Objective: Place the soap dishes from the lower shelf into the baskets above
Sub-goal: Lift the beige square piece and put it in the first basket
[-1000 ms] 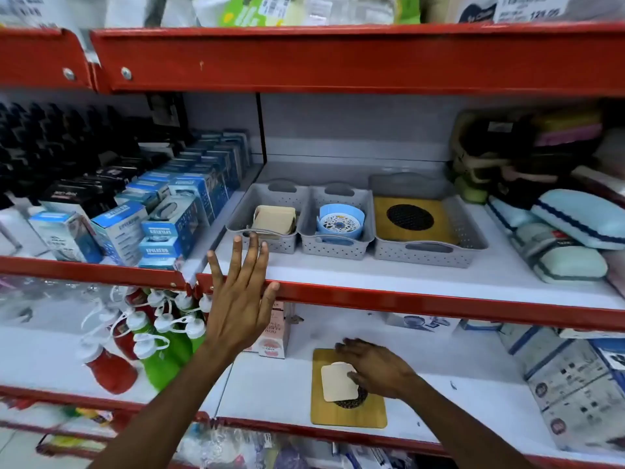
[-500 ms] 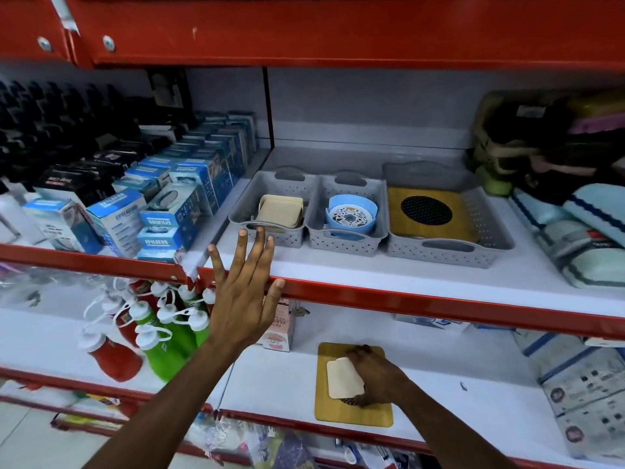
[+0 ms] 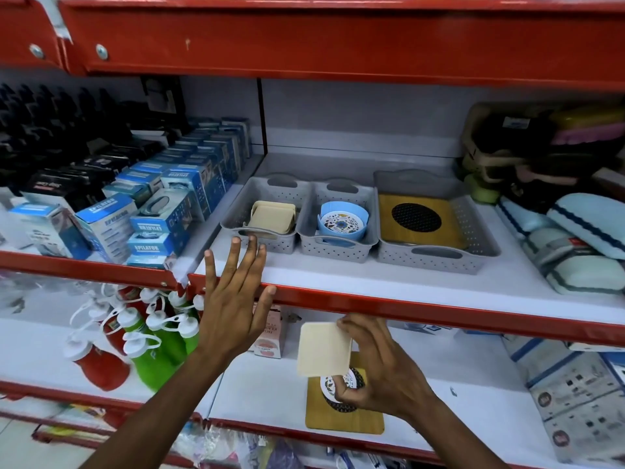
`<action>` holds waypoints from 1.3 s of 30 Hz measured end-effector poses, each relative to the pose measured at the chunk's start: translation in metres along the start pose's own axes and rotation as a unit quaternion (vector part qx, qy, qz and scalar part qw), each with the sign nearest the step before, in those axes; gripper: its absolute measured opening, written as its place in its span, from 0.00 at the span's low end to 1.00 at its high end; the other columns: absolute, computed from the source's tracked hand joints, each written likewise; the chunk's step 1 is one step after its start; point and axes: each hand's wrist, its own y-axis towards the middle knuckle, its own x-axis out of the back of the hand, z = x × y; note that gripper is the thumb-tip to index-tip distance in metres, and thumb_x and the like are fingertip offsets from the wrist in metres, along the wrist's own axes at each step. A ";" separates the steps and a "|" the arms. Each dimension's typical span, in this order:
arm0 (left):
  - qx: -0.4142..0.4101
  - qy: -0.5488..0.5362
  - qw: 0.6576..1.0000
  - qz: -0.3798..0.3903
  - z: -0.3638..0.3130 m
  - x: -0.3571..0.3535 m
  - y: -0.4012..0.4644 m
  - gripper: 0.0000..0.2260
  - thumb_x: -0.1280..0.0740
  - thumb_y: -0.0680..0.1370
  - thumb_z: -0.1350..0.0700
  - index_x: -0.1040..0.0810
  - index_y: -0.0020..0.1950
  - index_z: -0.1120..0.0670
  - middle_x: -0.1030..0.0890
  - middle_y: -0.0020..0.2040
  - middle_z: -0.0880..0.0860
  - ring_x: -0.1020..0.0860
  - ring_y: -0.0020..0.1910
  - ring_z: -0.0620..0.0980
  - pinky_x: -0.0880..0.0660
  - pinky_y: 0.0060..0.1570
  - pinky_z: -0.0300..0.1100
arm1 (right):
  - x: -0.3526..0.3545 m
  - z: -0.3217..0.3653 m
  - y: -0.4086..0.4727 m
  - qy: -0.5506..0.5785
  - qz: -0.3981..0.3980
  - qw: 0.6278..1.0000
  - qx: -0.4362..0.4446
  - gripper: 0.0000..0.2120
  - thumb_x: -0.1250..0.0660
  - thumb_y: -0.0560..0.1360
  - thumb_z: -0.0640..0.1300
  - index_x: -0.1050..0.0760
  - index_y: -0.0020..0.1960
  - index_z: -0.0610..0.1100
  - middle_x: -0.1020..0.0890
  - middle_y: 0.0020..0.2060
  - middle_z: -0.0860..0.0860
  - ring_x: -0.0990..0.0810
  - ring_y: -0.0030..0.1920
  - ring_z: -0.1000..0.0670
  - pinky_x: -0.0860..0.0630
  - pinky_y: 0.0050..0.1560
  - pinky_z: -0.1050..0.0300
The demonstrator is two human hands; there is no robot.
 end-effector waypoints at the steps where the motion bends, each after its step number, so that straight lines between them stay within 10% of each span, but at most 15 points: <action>1: 0.001 0.000 1.000 0.001 0.000 0.000 0.000 0.28 0.49 0.81 0.44 0.42 0.79 0.54 0.40 0.80 0.53 0.49 0.82 0.52 0.58 0.80 0.61 | 0.011 0.008 0.009 -0.007 -0.025 1.000 -0.002 0.37 0.26 0.65 0.53 0.33 0.68 0.39 0.26 0.63 0.44 0.26 0.63 0.46 0.28 0.65 0.58; 13: 0.000 -0.020 1.000 0.005 0.002 0.000 0.000 0.29 0.48 0.81 0.43 0.44 0.80 0.53 0.42 0.81 0.52 0.50 0.82 0.51 0.60 0.81 0.57 | 0.046 0.012 0.082 0.051 -0.028 0.987 -0.153 0.42 0.29 0.64 0.58 0.38 0.72 0.43 0.31 0.67 0.47 0.33 0.66 0.53 0.44 0.64 0.79; 20: -0.002 -0.032 0.999 -0.007 0.000 0.001 0.001 0.28 0.47 0.81 0.44 0.42 0.79 0.54 0.40 0.80 0.53 0.47 0.82 0.52 0.60 0.81 0.56 | 0.064 0.002 0.141 0.021 -0.012 0.984 -0.174 0.42 0.22 0.61 0.58 0.36 0.70 0.48 0.27 0.63 0.48 0.29 0.62 0.50 0.25 0.58 0.59; 26: -0.006 -0.042 0.999 -0.002 0.001 0.000 0.000 0.28 0.48 0.81 0.43 0.42 0.79 0.53 0.39 0.80 0.52 0.48 0.82 0.51 0.61 0.81 0.55 | 0.032 -0.027 0.236 -0.016 0.096 0.979 -0.176 0.33 0.21 0.57 0.63 0.28 0.54 0.47 0.21 0.50 0.49 0.23 0.53 0.45 0.27 0.45 0.53; 39: 0.000 -0.050 0.999 0.008 0.004 -0.002 0.002 0.28 0.50 0.81 0.41 0.42 0.79 0.51 0.39 0.80 0.50 0.48 0.82 0.48 0.57 0.80 0.57 | 0.005 -0.047 0.277 -0.047 0.251 0.958 -0.127 0.33 0.24 0.68 0.62 0.28 0.63 0.43 0.19 0.60 0.45 0.25 0.62 0.42 0.40 0.72 0.35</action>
